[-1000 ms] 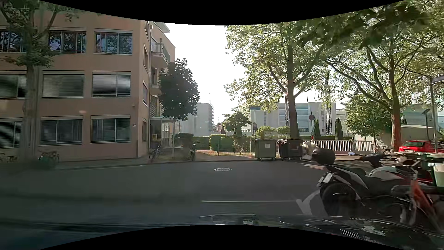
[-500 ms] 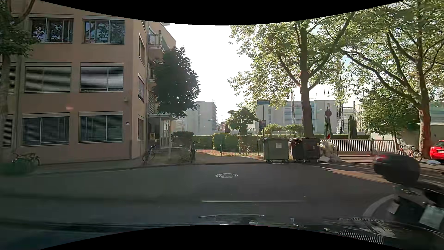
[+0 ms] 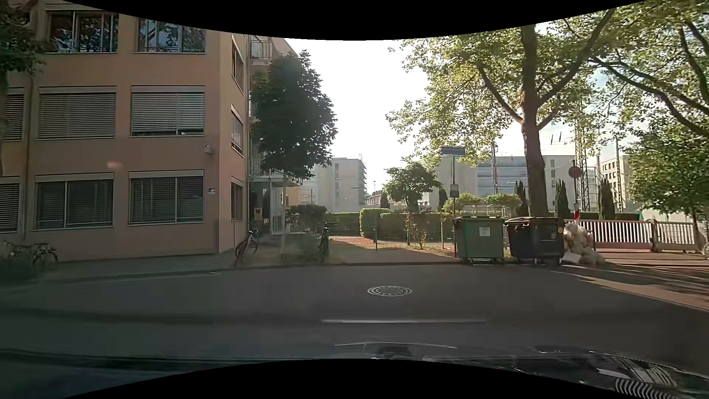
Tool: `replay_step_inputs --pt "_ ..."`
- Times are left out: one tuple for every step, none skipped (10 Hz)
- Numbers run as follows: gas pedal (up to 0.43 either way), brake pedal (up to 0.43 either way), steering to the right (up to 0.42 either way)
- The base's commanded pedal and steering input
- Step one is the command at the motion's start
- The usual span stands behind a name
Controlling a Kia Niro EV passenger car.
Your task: Follow the waypoints while adhering to traffic rules and regulations
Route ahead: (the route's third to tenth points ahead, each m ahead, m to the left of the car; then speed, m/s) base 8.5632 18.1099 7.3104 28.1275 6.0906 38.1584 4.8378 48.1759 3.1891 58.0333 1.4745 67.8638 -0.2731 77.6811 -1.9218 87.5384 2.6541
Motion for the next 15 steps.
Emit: replay_step_inputs --pt "0.0 0.043 -0.297" --pt "0.0 0.0 -0.325" --pt "0.0 0.0 -0.358" --pt "0.0 0.0 -0.399" --pt "0.0 0.0 -0.435" --pt "0.15 0.0 -0.47" --pt "0.177 0.0 -0.504" --pt "0.177 0.0 -0.532" --pt "0.189 0.0 -0.569" --pt "0.209 0.0 -0.6" --pt "0.228 0.0 -0.622" --pt "0.228 0.0 -0.645" --pt "0.228 0.0 -0.663" --pt "0.228 0.0 -0.686" --pt "0.228 0.0 -0.704"
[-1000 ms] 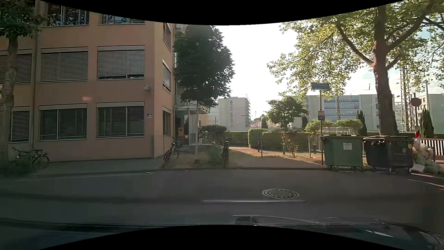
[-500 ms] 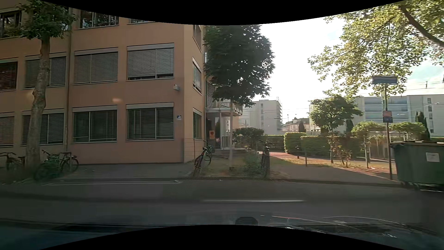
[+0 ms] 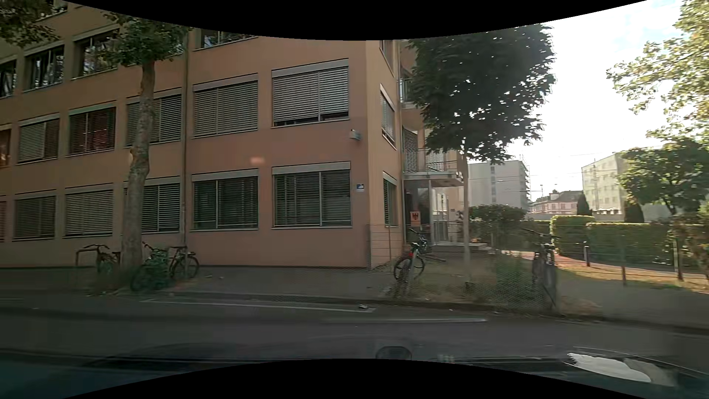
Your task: Follow the waypoints while adhering to traffic rules and regulations
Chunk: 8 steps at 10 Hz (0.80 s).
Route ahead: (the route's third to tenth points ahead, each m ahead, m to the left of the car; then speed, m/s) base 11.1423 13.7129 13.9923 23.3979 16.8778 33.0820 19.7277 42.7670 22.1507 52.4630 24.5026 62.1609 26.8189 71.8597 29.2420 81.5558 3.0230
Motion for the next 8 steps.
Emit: replay_step_inputs --pt "0.228 0.0 -0.714" --pt "0.228 0.0 -0.718" --pt "0.228 0.0 -0.718" --pt "0.228 0.0 -0.716" --pt "0.228 0.0 -0.705" --pt "0.228 0.0 -0.68" --pt "0.228 0.0 -0.65" --pt "0.228 0.0 -0.626"
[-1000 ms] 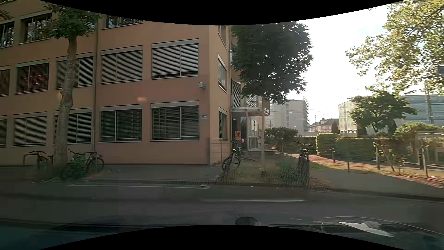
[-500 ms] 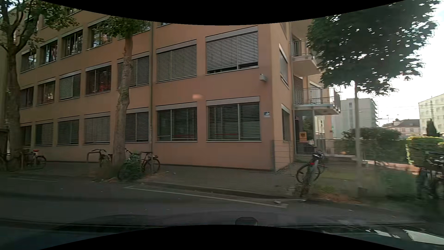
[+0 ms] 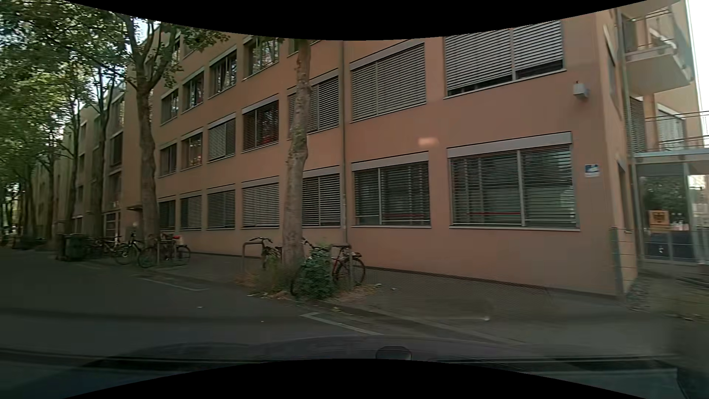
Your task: Follow the waypoints while adhering to traffic rules and regulations
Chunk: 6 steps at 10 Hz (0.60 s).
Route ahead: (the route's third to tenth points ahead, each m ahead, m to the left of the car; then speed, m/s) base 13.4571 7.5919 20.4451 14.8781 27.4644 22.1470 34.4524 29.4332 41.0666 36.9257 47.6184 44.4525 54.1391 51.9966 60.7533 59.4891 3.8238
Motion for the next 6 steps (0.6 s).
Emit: replay_step_inputs --pt "0.228 0.0 -0.606" --pt "0.228 0.0 -0.589" --pt "0.228 0.0 -0.563" --pt "0.228 0.0 -0.534" --pt "0.228 0.0 -0.501" --pt "0.228 0.0 -0.465"
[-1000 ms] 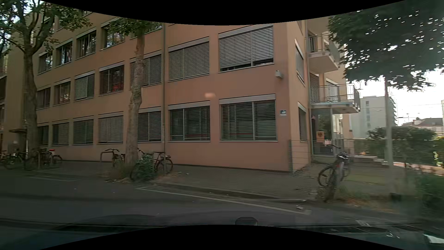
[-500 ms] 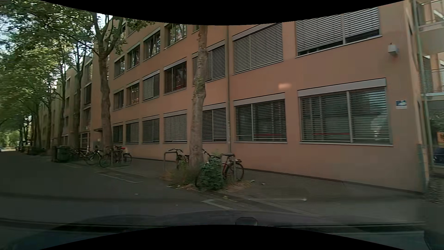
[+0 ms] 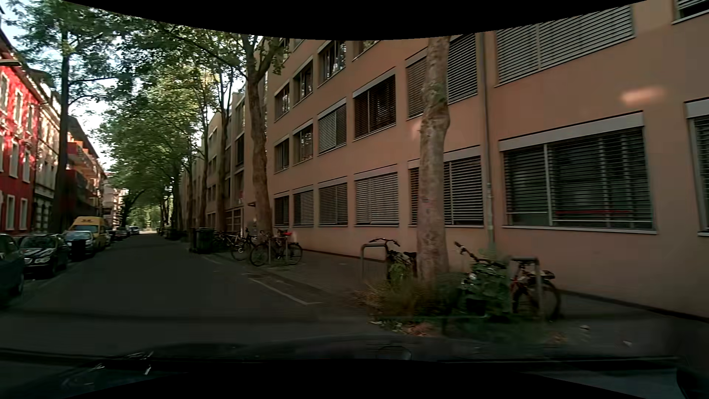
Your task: Follow the waypoints while adhering to traffic rules and regulations
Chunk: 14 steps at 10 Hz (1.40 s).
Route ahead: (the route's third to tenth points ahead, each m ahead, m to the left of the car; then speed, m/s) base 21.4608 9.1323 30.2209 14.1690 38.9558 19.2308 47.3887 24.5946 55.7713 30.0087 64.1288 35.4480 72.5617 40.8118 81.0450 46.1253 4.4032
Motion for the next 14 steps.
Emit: replay_step_inputs --pt "0.228 0.0 -0.441" --pt "0.228 0.0 -0.412" --pt "0.228 0.0 -0.388" --pt "0.228 0.0 -0.373" --pt "0.228 0.0 -0.362" --pt "0.228 0.0 -0.356" --pt "0.228 0.0 -0.349" --pt "0.228 0.0 -0.334" --pt "0.228 0.0 -0.312" --pt "0.228 0.0 -0.281" --pt "0.228 0.0 -0.253" --pt "0.228 0.0 -0.231" --pt "0.22 0.0 -0.206" --pt "0.22 0.0 -0.183"
